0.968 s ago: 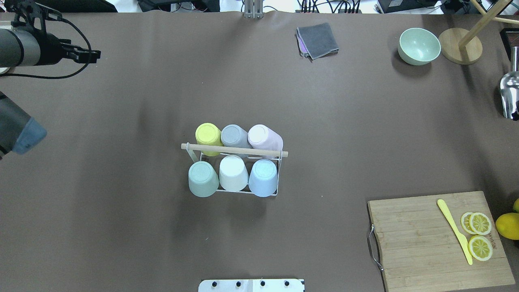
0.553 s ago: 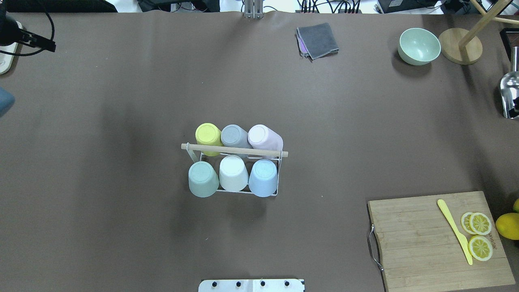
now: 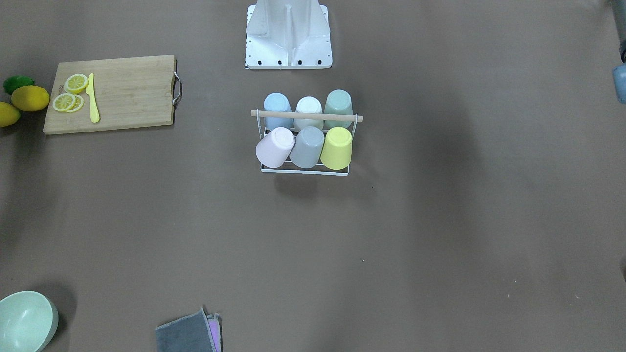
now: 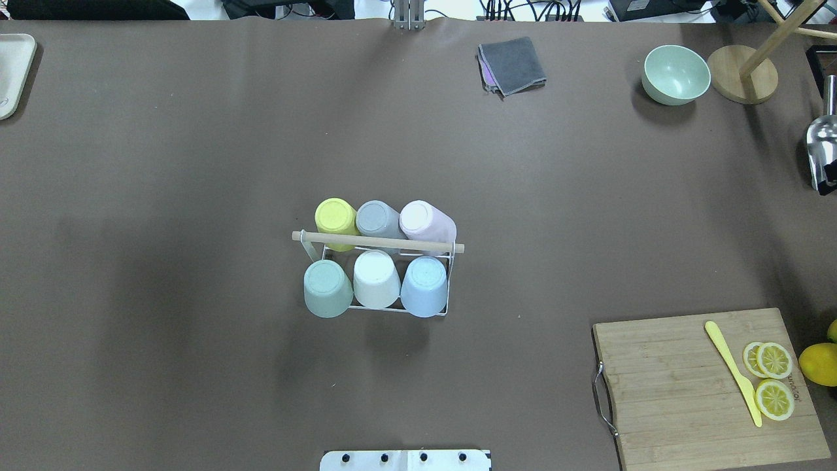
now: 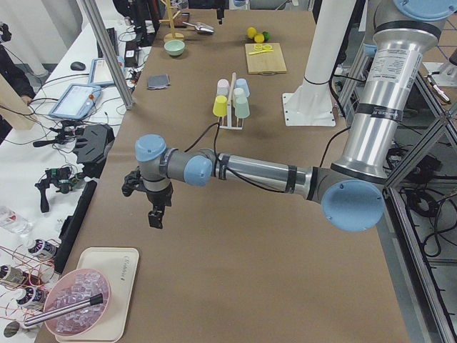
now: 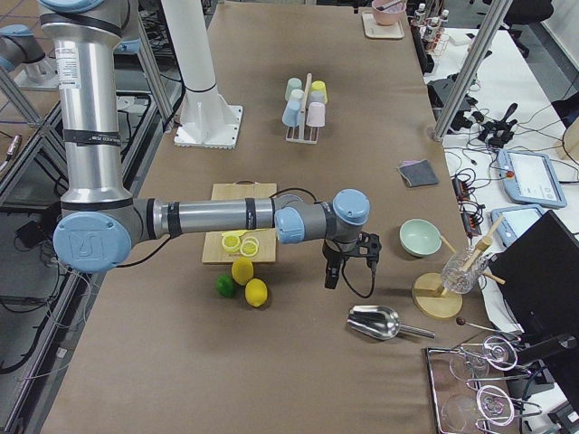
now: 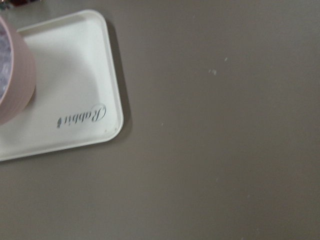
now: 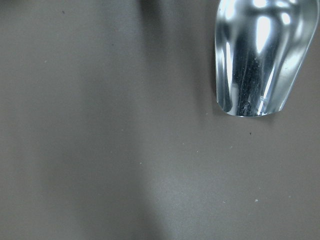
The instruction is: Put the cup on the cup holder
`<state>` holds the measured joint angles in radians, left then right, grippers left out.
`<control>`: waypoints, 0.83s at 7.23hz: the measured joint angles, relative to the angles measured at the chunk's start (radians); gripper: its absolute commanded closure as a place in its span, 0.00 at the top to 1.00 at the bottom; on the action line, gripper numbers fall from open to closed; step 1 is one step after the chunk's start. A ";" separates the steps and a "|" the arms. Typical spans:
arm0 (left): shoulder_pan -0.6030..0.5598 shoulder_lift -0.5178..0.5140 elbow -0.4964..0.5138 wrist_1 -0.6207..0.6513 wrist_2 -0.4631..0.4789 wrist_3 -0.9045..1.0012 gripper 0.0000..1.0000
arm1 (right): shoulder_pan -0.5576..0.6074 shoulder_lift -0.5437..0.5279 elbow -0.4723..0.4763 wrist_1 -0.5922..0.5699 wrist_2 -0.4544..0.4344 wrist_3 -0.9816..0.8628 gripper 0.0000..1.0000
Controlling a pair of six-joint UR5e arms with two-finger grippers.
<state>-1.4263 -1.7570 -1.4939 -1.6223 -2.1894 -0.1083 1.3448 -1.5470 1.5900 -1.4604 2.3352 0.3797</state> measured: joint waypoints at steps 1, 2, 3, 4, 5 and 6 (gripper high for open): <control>-0.027 0.045 -0.009 0.034 -0.014 0.044 0.97 | 0.000 -0.003 -0.005 0.006 0.014 0.000 0.99; -0.054 0.070 -0.013 0.100 -0.024 0.102 0.97 | -0.001 -0.006 -0.006 0.009 0.020 0.001 0.99; -0.080 0.079 -0.016 0.171 -0.036 0.152 0.97 | -0.001 -0.008 -0.006 0.010 0.021 0.002 0.99; -0.100 0.088 -0.013 0.214 -0.077 0.175 0.97 | -0.001 -0.008 -0.006 0.011 0.019 0.002 0.99; -0.114 0.099 -0.009 0.237 -0.136 0.183 0.97 | -0.001 -0.006 -0.006 0.011 0.017 0.002 0.99; -0.121 0.114 -0.008 0.247 -0.180 0.187 0.97 | -0.001 -0.004 -0.006 0.011 0.014 0.002 0.99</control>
<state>-1.5469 -1.6431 -1.5014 -1.3757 -2.3690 0.0786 1.3438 -1.5508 1.5843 -1.4499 2.3496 0.3819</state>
